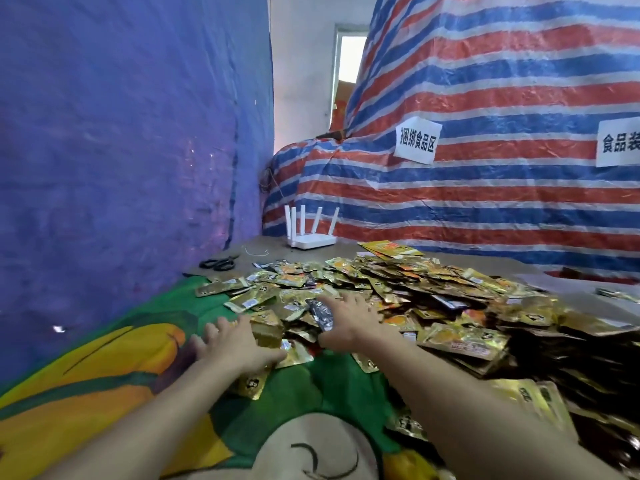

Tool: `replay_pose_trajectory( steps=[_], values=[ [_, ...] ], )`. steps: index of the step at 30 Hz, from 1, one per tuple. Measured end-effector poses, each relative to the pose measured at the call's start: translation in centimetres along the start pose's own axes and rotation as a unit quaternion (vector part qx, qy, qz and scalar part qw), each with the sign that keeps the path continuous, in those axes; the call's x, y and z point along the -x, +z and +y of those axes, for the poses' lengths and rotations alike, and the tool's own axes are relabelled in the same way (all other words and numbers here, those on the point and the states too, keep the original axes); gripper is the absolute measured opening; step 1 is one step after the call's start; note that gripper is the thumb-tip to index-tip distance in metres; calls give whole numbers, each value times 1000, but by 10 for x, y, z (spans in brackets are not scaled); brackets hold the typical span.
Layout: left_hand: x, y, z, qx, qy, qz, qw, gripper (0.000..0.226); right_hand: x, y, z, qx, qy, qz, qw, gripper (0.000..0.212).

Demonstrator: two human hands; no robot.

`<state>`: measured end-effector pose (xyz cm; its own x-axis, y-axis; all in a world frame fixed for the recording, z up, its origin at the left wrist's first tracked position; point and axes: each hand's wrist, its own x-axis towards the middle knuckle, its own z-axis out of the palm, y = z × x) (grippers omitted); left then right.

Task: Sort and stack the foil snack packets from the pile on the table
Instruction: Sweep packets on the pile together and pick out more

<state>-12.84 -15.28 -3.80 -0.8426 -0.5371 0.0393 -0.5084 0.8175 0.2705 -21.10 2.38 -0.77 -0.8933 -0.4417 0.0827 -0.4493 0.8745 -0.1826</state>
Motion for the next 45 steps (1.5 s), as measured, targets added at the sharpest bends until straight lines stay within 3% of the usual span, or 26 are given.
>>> replay_pose_trajectory(
  steps=[4, 6, 8, 10, 14, 20, 24, 27, 30, 35, 40, 45],
  values=[
    [-30, 4, -12, 60, 68, -68, 994, 132, -32, 20, -4, -23, 25, -72, 997, 86],
    [-33, 8, -14, 73, 79, -57, 993, 119, -36, 28, -3, -15, 37, -99, 994, 80],
    [-31, 11, -16, 66, 78, 1, 995, 89, -33, 31, -1, -3, 33, -68, 997, 72],
    [-25, 11, -16, 75, 67, 25, 995, 73, -24, 32, -1, 8, 18, -8, 1000, 60],
    [-6, 11, -14, 95, 50, 24, 994, 79, 5, 33, -4, 47, -6, 30, 998, 50],
    [29, 8, -11, 35, 68, 39, 996, 82, 41, 33, -13, 52, 1, 59, 997, 59],
    [44, 0, -10, 20, 49, 21, 998, 81, 64, 30, -13, 39, -33, 95, 994, 23],
    [50, -6, -14, 102, 66, 1, 993, 64, 82, 33, -9, 4, -46, 115, 992, 11],
    [55, -13, -17, 170, 70, -16, 983, 49, 96, 34, -6, -14, -53, 146, 988, 15],
    [62, -27, -17, 127, 83, -88, 984, 15, 117, 27, 1, -51, -57, 199, 977, 16],
    [59, -26, -20, 109, 128, -129, 977, 12, 133, 20, 8, -94, -62, 276, 954, 21],
    [32, -1, -28, 191, 153, -94, 965, 7, 147, 21, 8, -197, -70, 334, 919, 27]
  ],
)
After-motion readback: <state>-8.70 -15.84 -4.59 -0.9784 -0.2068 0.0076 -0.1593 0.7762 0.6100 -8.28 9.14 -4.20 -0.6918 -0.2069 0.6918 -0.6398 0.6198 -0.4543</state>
